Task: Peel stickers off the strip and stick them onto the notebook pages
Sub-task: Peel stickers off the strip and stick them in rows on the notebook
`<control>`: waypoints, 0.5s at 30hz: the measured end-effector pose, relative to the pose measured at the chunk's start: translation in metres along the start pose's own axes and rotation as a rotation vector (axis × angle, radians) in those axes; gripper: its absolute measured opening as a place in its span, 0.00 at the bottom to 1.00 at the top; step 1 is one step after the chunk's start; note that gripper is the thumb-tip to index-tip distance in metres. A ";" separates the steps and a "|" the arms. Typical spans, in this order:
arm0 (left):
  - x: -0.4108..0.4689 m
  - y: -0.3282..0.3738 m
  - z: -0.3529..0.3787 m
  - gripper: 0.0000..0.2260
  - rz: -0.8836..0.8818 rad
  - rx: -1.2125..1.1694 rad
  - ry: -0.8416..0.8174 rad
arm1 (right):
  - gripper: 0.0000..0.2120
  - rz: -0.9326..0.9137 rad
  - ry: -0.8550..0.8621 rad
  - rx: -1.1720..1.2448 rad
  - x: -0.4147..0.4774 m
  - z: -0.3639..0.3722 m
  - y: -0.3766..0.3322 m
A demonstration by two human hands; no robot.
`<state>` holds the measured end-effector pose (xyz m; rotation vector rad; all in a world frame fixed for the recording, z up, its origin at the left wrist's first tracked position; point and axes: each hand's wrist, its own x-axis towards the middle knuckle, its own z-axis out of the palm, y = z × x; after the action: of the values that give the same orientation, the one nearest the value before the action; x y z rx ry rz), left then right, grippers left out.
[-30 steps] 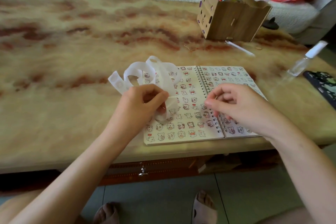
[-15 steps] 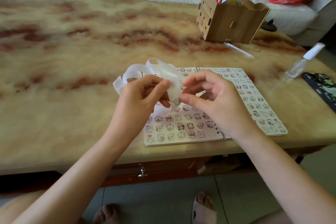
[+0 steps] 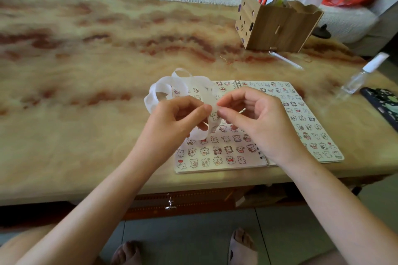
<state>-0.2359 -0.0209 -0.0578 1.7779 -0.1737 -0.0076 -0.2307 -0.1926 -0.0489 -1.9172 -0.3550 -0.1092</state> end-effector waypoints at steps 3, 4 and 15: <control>0.000 0.001 0.000 0.07 0.005 0.010 0.007 | 0.04 -0.010 0.001 -0.033 -0.001 0.000 -0.001; -0.001 0.001 0.000 0.07 0.008 0.012 0.009 | 0.04 -0.016 0.001 -0.046 -0.001 0.000 -0.001; -0.001 0.002 0.002 0.06 0.048 0.007 0.026 | 0.04 -0.074 0.039 -0.129 -0.001 0.001 0.000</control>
<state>-0.2368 -0.0234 -0.0565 1.7793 -0.1973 0.0505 -0.2320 -0.1921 -0.0490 -2.0267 -0.4014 -0.2225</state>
